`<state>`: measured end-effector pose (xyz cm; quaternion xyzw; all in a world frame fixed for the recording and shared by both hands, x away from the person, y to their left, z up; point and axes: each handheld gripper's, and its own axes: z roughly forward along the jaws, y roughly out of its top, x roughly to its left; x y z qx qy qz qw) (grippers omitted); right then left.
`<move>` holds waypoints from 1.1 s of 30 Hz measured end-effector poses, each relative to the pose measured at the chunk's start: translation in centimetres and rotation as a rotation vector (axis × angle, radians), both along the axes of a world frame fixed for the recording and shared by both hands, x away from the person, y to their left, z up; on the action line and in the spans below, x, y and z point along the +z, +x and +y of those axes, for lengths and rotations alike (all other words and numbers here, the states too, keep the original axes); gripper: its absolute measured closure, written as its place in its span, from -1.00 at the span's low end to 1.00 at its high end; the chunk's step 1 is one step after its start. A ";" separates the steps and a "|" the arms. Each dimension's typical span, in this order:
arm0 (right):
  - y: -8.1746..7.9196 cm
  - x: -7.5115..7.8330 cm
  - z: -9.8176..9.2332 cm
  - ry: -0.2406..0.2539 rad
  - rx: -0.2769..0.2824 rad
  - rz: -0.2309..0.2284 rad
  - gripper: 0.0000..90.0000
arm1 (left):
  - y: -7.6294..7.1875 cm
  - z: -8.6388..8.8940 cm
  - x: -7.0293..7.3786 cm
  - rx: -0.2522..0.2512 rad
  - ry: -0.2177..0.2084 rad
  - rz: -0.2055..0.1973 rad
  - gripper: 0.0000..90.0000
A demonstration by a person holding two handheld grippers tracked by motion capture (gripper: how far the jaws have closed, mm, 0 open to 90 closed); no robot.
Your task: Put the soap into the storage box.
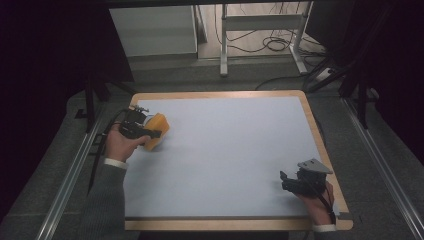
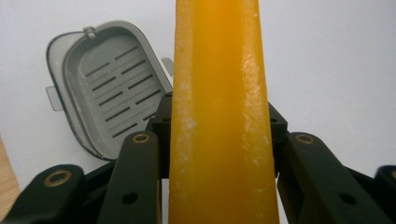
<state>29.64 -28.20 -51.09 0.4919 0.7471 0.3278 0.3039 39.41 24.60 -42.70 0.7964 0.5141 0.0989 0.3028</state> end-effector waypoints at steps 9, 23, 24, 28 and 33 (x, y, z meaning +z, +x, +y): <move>0.0 0.0 0.0 0.001 -0.002 0.002 -0.80 | 1.1 0.8 -0.1 0.039 -0.008 0.000 0.36; 0.1 -0.1 0.0 0.001 -0.004 0.005 -0.80 | 2.8 1.2 -0.4 0.103 -0.022 -0.008 0.36; 0.1 -0.1 -0.1 0.001 -0.004 0.005 -0.80 | 2.9 1.2 -0.5 0.107 -0.022 -0.007 0.36; 0.1 -0.1 -0.1 0.001 -0.004 0.006 -0.80 | 3.5 1.3 -0.9 0.132 -0.028 0.000 0.36; 0.1 -0.1 -0.1 0.000 -0.002 0.006 -0.80 | 4.1 1.4 -1.4 0.147 -0.044 0.017 0.36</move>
